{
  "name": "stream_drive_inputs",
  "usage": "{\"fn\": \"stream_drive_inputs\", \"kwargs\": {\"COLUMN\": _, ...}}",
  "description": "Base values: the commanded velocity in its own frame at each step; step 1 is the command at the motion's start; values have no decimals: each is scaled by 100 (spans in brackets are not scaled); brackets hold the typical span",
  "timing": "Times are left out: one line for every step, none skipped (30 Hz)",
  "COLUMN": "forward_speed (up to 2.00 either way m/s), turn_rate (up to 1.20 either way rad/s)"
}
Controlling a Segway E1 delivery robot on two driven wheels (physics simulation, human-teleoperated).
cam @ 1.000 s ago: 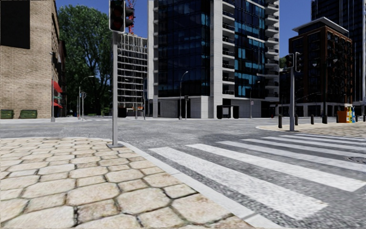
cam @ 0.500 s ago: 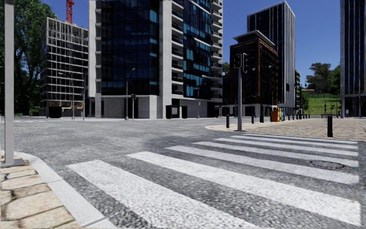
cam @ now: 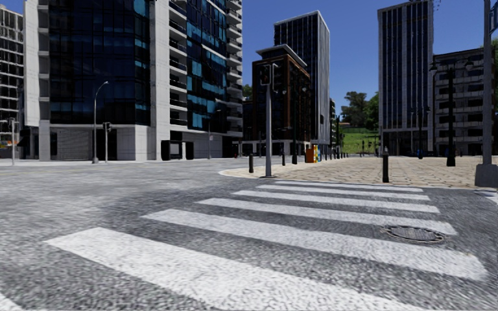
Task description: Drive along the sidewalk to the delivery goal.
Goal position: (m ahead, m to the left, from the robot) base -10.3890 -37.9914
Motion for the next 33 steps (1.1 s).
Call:
{"fn": "stream_drive_inputs", "kwargs": {"forward_speed": 186, "turn_rate": -66}}
{"fn": "stream_drive_inputs", "kwargs": {"forward_speed": 186, "turn_rate": -65}}
{"fn": "stream_drive_inputs", "kwargs": {"forward_speed": 186, "turn_rate": -63}}
{"fn": "stream_drive_inputs", "kwargs": {"forward_speed": 186, "turn_rate": -61}}
{"fn": "stream_drive_inputs", "kwargs": {"forward_speed": 186, "turn_rate": -61}}
{"fn": "stream_drive_inputs", "kwargs": {"forward_speed": 186, "turn_rate": -61}}
{"fn": "stream_drive_inputs", "kwargs": {"forward_speed": 186, "turn_rate": -60}}
{"fn": "stream_drive_inputs", "kwargs": {"forward_speed": 186, "turn_rate": -59}}
{"fn": "stream_drive_inputs", "kwargs": {"forward_speed": 186, "turn_rate": -59}}
{"fn": "stream_drive_inputs", "kwargs": {"forward_speed": 186, "turn_rate": -57}}
{"fn": "stream_drive_inputs", "kwargs": {"forward_speed": 186, "turn_rate": -56}}
{"fn": "stream_drive_inputs", "kwargs": {"forward_speed": 186, "turn_rate": -55}}
{"fn": "stream_drive_inputs", "kwargs": {"forward_speed": 186, "turn_rate": -55}}
{"fn": "stream_drive_inputs", "kwargs": {"forward_speed": 186, "turn_rate": -52}}
{"fn": "stream_drive_inputs", "kwargs": {"forward_speed": 186, "turn_rate": -46}}
{"fn": "stream_drive_inputs", "kwargs": {"forward_speed": 186, "turn_rate": -42}}
{"fn": "stream_drive_inputs", "kwargs": {"forward_speed": 186, "turn_rate": -42}}
{"fn": "stream_drive_inputs", "kwargs": {"forward_speed": 186, "turn_rate": -40}}
{"fn": "stream_drive_inputs", "kwargs": {"forward_speed": 186, "turn_rate": -38}}
{"fn": "stream_drive_inputs", "kwargs": {"forward_speed": 186, "turn_rate": -34}}
{"fn": "stream_drive_inputs", "kwargs": {"forward_speed": 186, "turn_rate": -29}}
{"fn": "stream_drive_inputs", "kwargs": {"forward_speed": 186, "turn_rate": -29}}
{"fn": "stream_drive_inputs", "kwargs": {"forward_speed": 200, "turn_rate": -25}}
{"fn": "stream_drive_inputs", "kwargs": {"forward_speed": 200, "turn_rate": -16}}
{"fn": "stream_drive_inputs", "kwargs": {"forward_speed": 200, "turn_rate": -4}}
{"fn": "stream_drive_inputs", "kwargs": {"forward_speed": 200, "turn_rate": -4}}
{"fn": "stream_drive_inputs", "kwargs": {"forward_speed": 200, "turn_rate": 0}}
{"fn": "stream_drive_inputs", "kwargs": {"forward_speed": 200, "turn_rate": 0}}
{"fn": "stream_drive_inputs", "kwargs": {"forward_speed": 200, "turn_rate": 0}}
{"fn": "stream_drive_inputs", "kwargs": {"forward_speed": 200, "turn_rate": 0}}
{"fn": "stream_drive_inputs", "kwargs": {"forward_speed": 200, "turn_rate": 0}}
{"fn": "stream_drive_inputs", "kwargs": {"forward_speed": 200, "turn_rate": 0}}
{"fn": "stream_drive_inputs", "kwargs": {"forward_speed": 200, "turn_rate": 0}}
